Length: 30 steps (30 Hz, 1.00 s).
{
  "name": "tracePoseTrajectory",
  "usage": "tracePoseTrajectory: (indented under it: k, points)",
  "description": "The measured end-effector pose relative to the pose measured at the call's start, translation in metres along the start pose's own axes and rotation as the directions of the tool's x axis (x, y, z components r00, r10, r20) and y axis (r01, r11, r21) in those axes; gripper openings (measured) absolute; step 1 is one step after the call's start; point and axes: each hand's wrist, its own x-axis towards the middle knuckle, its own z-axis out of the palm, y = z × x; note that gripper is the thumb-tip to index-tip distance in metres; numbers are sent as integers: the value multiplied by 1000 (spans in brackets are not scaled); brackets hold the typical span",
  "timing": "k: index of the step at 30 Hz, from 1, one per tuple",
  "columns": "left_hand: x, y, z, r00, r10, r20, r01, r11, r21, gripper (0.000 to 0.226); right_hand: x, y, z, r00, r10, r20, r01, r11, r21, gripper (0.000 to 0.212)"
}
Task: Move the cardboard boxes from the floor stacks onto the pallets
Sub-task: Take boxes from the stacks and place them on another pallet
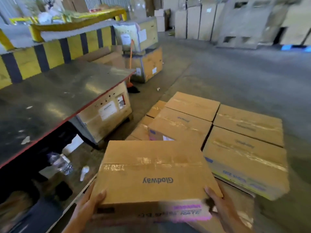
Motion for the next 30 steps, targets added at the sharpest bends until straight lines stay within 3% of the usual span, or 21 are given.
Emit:
tracePoseTrajectory:
  k: [2,7,12,17,25,28,30]
  points:
    - [34,13,4,993,9,116,-12,999,30,112,4,12,11,998,4,-64,-3,1000,28,70]
    - [156,8,4,960,-72,272,36,990,133,61,21,51,47,974,-3,-225,36,989,141,49]
    - [267,-3,18,904,-262,338,210,960,183,77,49,105,101,915,0,-403,78,981,177,56]
    - [354,-16,22,864,-250,437,154,957,244,78,82,135,150,879,25,-476,70,981,181,88]
    - [427,-52,47,855,-225,468,159,971,176,71,130,162,179,833,28,-552,81,982,171,122]
    - [442,-67,53,839,-232,493,172,971,164,73,136,173,187,821,52,-568,70,979,190,107]
    - [447,-76,53,830,-234,506,181,972,152,74,143,179,187,820,43,-571,70,982,174,117]
